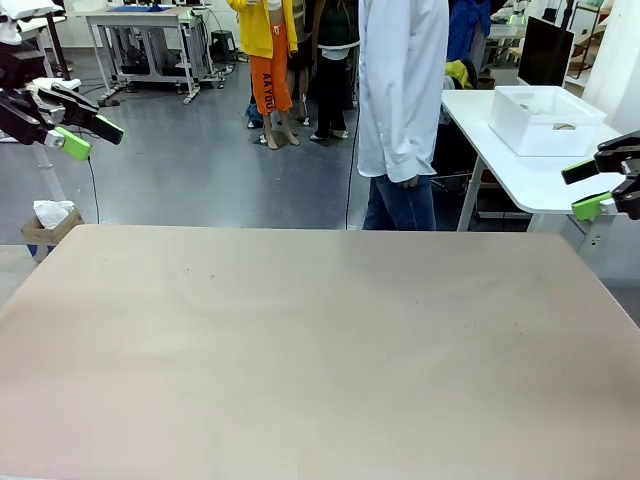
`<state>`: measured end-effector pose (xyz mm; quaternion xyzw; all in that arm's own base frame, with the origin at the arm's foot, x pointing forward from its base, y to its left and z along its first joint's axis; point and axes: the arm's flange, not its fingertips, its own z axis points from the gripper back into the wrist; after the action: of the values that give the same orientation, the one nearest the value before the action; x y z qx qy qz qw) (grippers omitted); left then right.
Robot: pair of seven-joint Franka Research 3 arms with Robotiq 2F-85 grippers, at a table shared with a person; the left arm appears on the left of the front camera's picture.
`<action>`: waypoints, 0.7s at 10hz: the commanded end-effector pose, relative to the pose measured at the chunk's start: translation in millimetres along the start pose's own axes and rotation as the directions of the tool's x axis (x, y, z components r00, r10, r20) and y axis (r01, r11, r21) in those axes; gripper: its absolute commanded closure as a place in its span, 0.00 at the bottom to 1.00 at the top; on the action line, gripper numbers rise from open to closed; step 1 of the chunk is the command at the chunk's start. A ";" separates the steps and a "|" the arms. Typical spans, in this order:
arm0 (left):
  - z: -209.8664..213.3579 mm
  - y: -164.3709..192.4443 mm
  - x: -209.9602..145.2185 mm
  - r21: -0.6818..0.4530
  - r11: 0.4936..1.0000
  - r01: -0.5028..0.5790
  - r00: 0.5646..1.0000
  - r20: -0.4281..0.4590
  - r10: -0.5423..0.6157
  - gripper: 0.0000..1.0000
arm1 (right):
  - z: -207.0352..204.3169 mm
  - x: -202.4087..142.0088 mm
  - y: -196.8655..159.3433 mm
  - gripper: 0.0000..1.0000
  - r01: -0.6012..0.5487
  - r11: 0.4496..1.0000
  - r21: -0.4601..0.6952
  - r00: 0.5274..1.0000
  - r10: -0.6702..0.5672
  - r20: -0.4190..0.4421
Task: Stack the cups and store them in the basket.
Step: Place the stack of Reusable plastic cups into the Pantry Basket.
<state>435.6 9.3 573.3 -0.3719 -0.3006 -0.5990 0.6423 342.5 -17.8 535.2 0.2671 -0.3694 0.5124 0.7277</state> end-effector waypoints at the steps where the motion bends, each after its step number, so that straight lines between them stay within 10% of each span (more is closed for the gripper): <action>1: 1.5 -0.2 3.6 0.000 1.000 -0.013 1.000 -0.001 0.013 0.00 | 0.7 3.3 -1.4 0.00 0.007 1.000 0.000 1.000 -0.007 0.023; 7: 1.5 -0.2 3.6 0.000 1.000 -0.013 1.000 -0.001 0.013 0.00 | 0.7 3.3 -1.4 0.00 0.007 1.000 0.000 1.000 -0.007 0.023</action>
<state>435.6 9.3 573.3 -0.3719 -0.3006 -0.5990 0.6423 342.5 -17.8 535.2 0.2671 -0.3694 0.5124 0.7277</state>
